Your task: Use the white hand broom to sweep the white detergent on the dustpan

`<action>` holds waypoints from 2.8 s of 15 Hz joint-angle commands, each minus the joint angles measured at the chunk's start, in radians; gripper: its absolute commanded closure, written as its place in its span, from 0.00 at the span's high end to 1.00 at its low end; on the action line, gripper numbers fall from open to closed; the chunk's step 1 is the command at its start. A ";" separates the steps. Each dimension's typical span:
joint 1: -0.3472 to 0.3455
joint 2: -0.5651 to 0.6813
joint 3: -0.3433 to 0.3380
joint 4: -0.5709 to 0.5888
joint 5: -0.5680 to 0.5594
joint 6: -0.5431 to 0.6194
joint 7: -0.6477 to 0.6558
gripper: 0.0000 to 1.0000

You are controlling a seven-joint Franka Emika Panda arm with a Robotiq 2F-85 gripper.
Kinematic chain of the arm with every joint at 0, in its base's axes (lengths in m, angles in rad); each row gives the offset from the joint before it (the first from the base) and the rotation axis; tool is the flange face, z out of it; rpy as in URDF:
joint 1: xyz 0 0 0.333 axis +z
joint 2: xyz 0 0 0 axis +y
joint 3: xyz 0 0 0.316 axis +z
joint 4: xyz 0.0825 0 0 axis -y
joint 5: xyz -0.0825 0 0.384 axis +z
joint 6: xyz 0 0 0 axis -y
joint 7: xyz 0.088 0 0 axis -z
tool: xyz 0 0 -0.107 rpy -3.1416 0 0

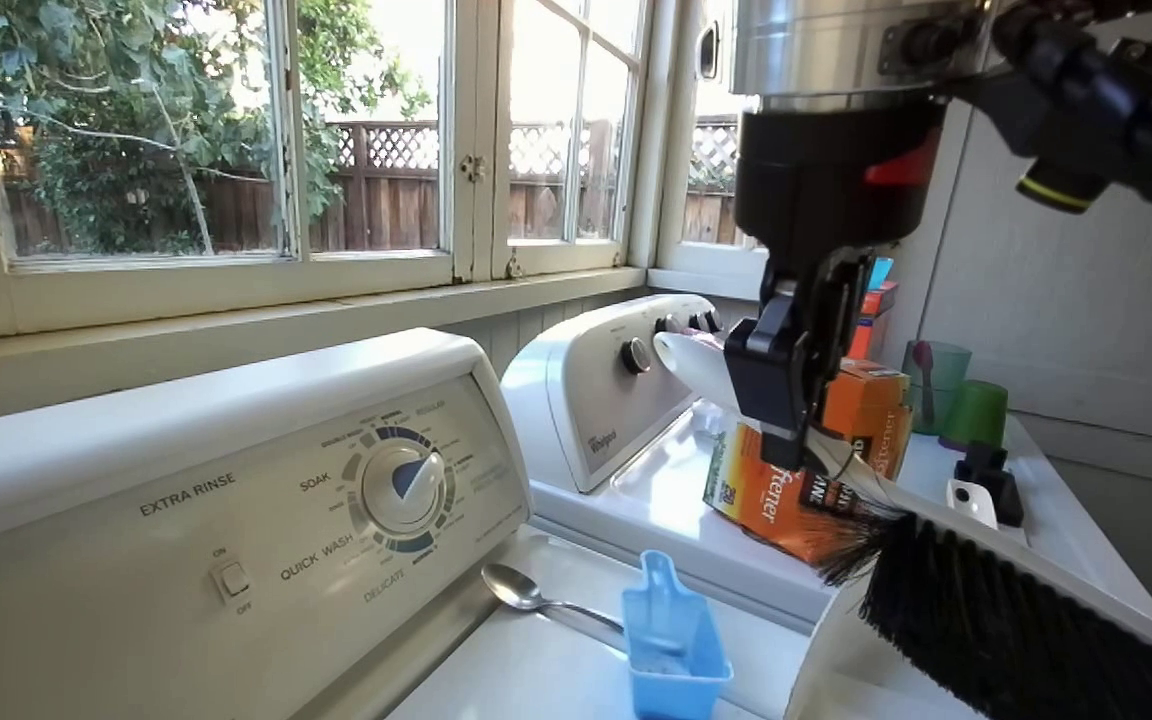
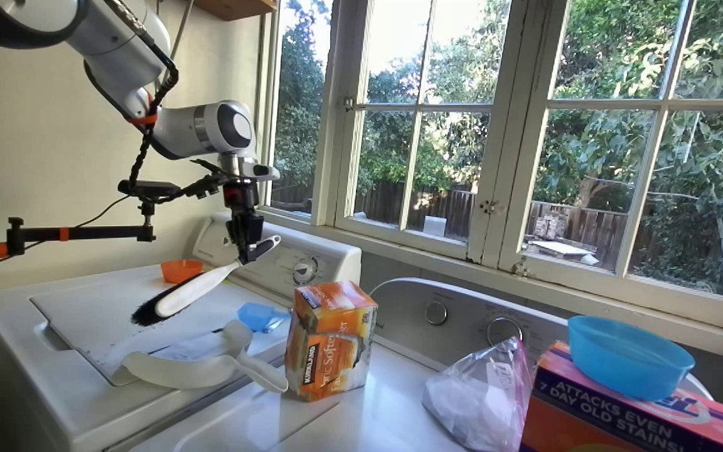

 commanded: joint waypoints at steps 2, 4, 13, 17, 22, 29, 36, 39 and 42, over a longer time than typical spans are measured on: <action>-0.012 0.016 0.047 0.037 0.087 -0.065 0.000 0.07; -0.010 0.028 0.059 0.052 0.125 -0.076 0.004 0.07; 0.001 0.133 0.059 0.124 0.213 -0.074 0.026 0.07; -0.008 0.129 0.061 0.121 0.238 -0.080 -0.005 0.07; -0.018 0.086 0.056 0.070 0.224 -0.101 -0.032 0.07; -0.028 0.033 0.066 0.009 0.201 -0.181 -0.108 0.07; -0.027 0.038 0.069 0.018 0.202 -0.168 -0.114 0.07; -0.014 0.047 0.058 -0.004 0.182 -0.226 -0.058 0.07; -0.020 0.044 0.059 -0.032 0.201 -0.253 -0.015 0.07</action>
